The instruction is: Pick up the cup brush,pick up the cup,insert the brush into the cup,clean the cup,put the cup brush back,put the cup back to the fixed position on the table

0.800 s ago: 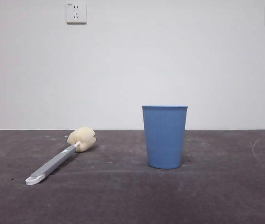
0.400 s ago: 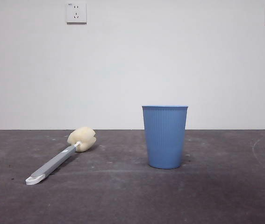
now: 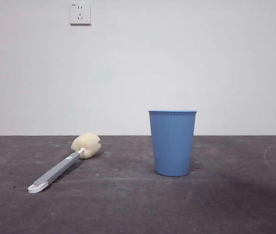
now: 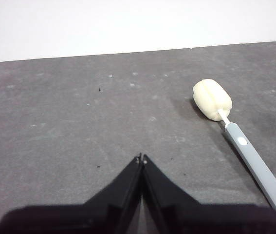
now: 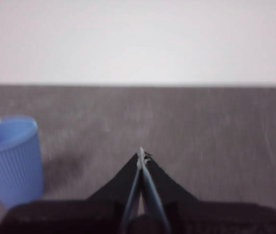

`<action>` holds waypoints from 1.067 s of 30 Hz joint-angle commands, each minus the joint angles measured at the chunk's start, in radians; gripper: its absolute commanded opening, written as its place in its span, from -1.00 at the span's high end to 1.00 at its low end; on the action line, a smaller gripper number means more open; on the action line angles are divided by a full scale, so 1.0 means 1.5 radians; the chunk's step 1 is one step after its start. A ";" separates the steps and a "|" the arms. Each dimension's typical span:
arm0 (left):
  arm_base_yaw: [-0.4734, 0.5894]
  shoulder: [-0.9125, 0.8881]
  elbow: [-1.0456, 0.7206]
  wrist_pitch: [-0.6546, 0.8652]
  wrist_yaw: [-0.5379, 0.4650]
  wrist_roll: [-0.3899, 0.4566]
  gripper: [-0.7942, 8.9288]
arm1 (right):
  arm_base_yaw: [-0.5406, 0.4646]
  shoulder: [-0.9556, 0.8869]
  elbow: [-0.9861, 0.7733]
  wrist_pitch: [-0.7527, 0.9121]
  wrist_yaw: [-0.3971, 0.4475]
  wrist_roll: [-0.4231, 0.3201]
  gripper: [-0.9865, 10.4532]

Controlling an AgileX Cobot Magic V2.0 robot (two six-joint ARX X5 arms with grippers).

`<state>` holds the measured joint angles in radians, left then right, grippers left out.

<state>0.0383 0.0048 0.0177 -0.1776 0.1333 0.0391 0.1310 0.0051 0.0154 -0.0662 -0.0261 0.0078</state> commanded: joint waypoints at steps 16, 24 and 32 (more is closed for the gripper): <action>0.002 -0.001 -0.010 0.006 -0.001 -0.007 0.84 | -0.009 -0.001 -0.007 -0.076 -0.013 0.052 0.83; 0.002 -0.001 -0.010 0.006 -0.001 -0.007 0.84 | -0.009 -0.001 -0.007 -0.076 -0.013 0.052 0.83; 0.002 -0.001 -0.010 0.006 -0.001 -0.007 0.84 | -0.009 0.000 -0.007 -0.076 -0.013 0.052 0.83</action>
<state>0.0383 0.0048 0.0177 -0.1776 0.1333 0.0326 0.1177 0.0051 0.0139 -0.1677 -0.0448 0.0750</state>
